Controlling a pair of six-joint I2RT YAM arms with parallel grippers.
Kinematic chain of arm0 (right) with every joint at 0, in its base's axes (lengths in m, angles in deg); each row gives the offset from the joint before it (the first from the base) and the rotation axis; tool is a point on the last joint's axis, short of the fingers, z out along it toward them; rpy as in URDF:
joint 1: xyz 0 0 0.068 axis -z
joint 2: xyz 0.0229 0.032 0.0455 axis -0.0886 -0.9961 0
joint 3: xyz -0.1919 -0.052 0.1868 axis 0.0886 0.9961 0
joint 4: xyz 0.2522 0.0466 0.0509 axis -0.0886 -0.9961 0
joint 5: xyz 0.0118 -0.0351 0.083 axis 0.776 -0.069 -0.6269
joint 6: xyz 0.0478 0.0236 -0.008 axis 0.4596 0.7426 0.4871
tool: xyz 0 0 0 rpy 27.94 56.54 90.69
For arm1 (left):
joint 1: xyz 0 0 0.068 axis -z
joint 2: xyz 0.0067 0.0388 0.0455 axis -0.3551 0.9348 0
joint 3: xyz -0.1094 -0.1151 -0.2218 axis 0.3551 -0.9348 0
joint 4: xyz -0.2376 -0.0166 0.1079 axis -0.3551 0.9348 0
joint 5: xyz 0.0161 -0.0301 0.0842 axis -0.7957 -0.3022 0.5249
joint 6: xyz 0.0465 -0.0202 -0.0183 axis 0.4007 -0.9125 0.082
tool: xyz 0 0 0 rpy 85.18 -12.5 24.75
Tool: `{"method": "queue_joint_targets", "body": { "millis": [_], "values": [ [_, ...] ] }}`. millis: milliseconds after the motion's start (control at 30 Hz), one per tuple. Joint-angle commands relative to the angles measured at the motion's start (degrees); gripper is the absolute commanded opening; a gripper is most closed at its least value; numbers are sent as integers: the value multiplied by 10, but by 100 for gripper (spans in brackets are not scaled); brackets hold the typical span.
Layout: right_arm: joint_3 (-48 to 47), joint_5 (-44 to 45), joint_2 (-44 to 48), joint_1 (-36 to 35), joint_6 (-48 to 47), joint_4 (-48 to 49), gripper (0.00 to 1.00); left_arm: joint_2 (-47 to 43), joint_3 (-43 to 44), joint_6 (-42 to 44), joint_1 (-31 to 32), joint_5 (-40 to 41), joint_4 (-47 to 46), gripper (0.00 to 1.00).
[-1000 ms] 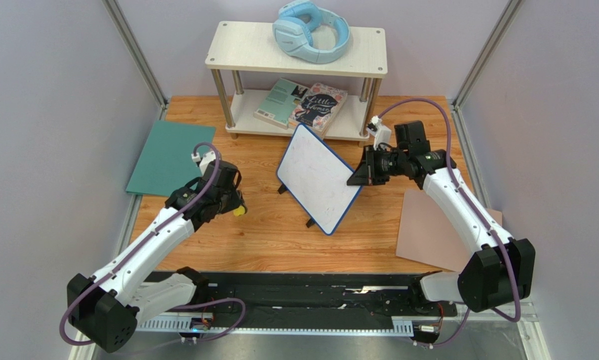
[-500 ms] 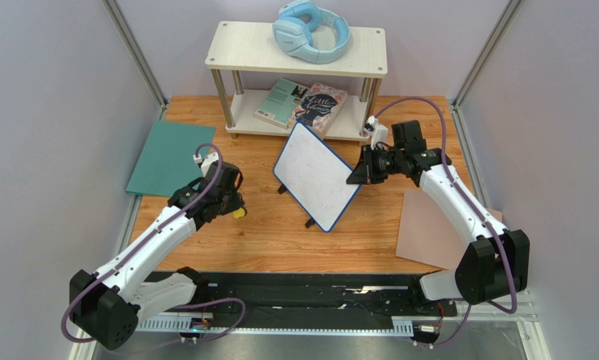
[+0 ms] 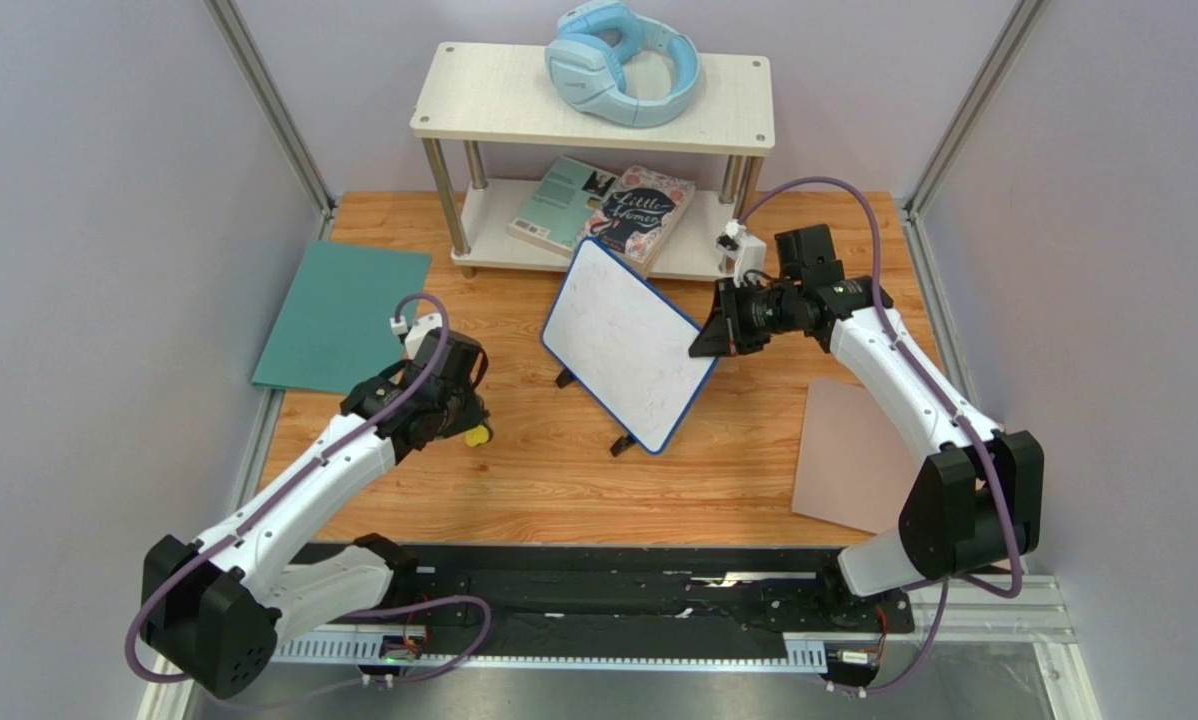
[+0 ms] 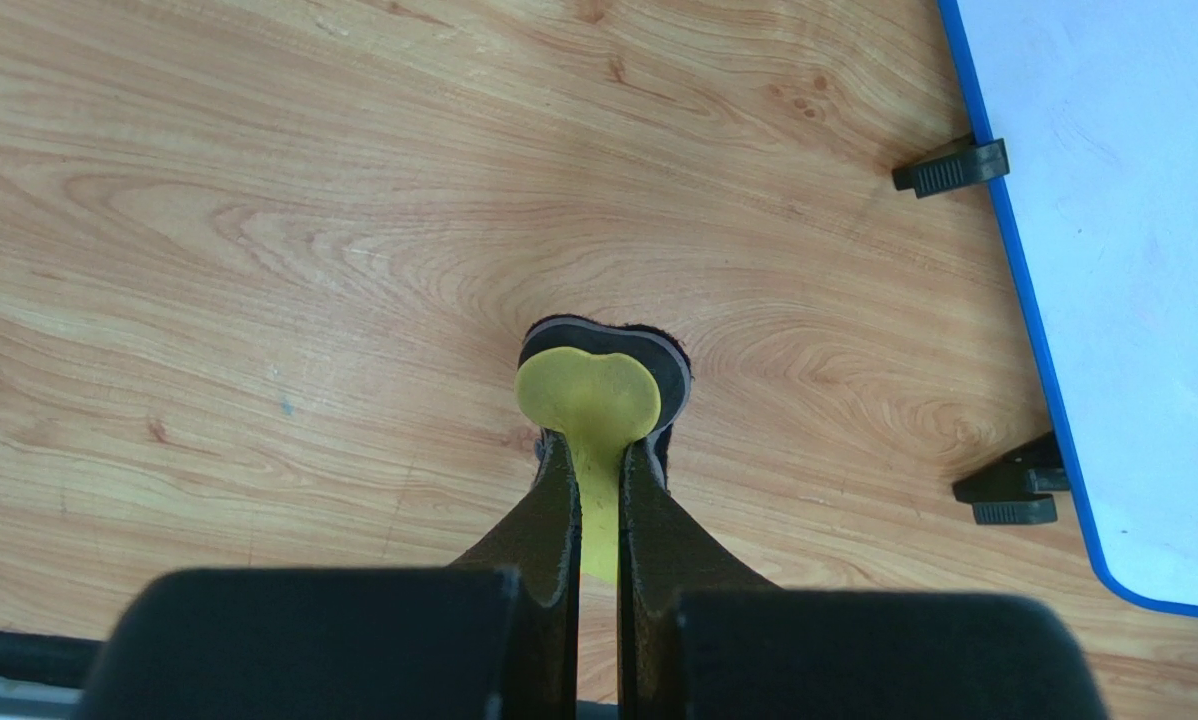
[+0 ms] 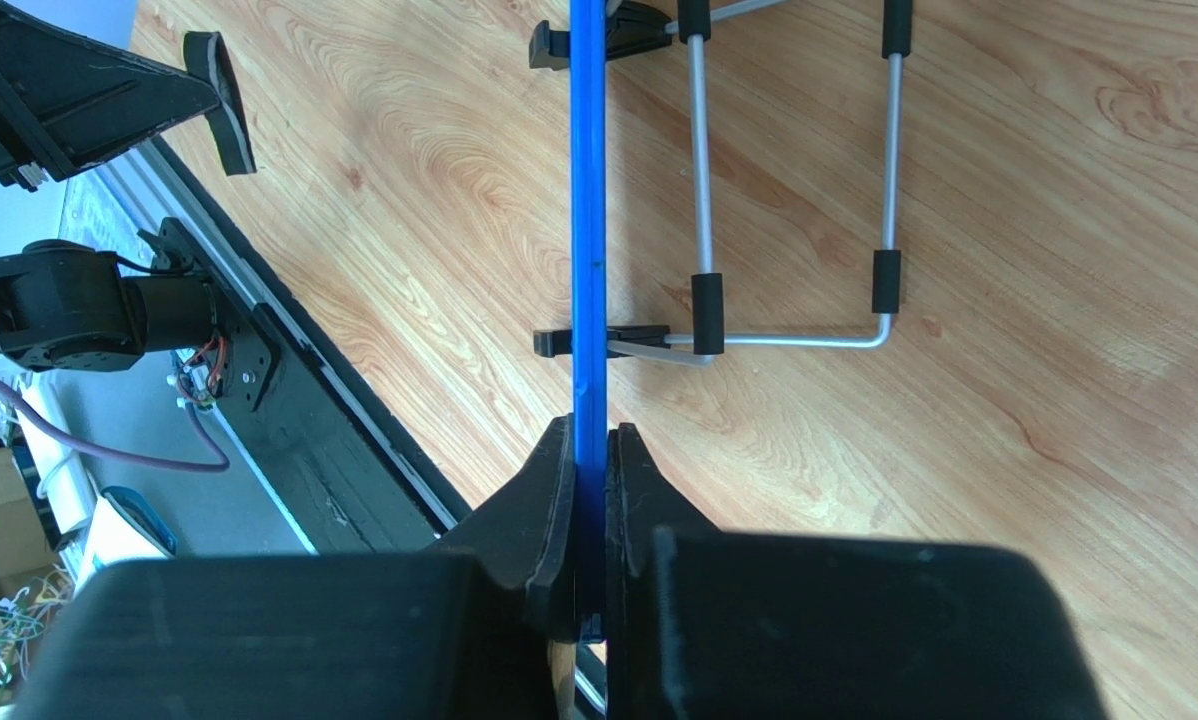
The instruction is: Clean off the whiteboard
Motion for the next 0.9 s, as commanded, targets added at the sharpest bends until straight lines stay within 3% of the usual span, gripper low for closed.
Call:
{"method": "queue_joint_targets", "body": {
  "millis": [0, 367, 433, 467, 600, 867],
  "values": [
    [16, 39, 22, 5, -19, -12, 0, -4, -4, -7, -1, -5, 1, 0],
    [103, 55, 54, 3, 17, 5, 0, 4, -11, -19, -1, -20, -17, 0],
    [107, 64, 57, 4, 19, 5, 1, 13, -13, -8, -1, -27, -30, 6],
    [107, 68, 58, 3, 22, 4, 2, 18, -15, -4, -1, -37, -34, 14],
    [100, 71, 48, 3, 24, -3, 13, 78, -5, 2, -1, -44, -32, 29],
    [82, 85, 34, 3, 28, -18, 28, 177, 30, -5, -1, -54, -12, 41]
  ]
}}
